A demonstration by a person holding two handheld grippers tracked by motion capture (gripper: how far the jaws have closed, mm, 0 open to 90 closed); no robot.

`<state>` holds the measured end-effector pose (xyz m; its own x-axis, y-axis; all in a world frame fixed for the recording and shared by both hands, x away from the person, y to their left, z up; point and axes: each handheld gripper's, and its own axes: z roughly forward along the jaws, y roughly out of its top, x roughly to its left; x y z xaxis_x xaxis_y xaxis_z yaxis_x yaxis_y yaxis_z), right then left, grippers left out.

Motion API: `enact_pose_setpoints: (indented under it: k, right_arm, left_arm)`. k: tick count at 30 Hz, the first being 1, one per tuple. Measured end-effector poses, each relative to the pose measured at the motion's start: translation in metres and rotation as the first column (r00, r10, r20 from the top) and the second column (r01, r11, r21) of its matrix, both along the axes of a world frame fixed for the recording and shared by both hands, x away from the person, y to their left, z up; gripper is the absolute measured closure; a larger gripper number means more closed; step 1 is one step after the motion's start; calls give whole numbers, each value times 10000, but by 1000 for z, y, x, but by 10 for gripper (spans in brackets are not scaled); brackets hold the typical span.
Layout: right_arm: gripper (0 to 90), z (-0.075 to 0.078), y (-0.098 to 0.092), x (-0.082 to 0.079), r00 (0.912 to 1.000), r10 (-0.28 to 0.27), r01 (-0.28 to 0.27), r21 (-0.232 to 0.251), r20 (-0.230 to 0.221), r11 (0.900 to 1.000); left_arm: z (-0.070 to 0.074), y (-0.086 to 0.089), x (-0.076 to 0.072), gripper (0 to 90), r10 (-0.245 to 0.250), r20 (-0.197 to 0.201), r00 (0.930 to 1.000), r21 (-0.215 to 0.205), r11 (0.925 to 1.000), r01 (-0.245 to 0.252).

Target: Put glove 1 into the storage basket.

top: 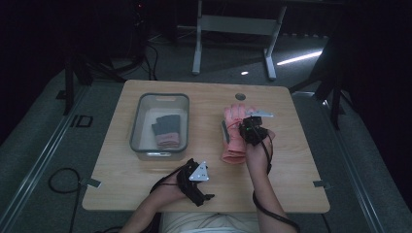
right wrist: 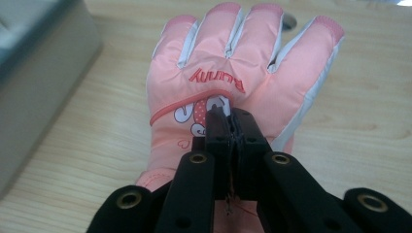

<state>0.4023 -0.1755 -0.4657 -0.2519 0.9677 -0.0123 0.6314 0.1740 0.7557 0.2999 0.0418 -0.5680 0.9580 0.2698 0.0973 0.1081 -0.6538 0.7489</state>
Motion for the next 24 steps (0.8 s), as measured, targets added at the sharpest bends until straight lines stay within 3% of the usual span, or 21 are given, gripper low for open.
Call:
enact_pose_setpoints:
  k: [6, 18, 21, 23, 24]
  right_arm:
    - [865, -25, 1, 8, 9987, 13, -13, -14, -512, 10000]
    - [819, -40, 0, 15, 9958, 421, -418, 61, -808, 9991]
    - [740, -38, 0, 15, 9969, 398, -384, 218, -674, 9990]
    - [633, -30, -3, 14, 9969, 561, -541, 376, -551, 9978]
    - [633, -30, -3, 14, 9969, 561, -541, 376, -551, 9978]
  left_arm:
    - [0, -1, 0, 0, 115, 87, 9999, -38, 9999, -115]
    - [-1, -1, 1, 0, 106, 25, 9999, -4, 9999, -106]
    - [0, -1, 1, 0, 113, -2, 9999, -32, 9999, -113]
    - [0, -1, 2, 0, 154, -51, 9999, -96, 9998, -154]
    - [0, 0, 2, 0, 161, -66, 9998, -183, 9997, -162]
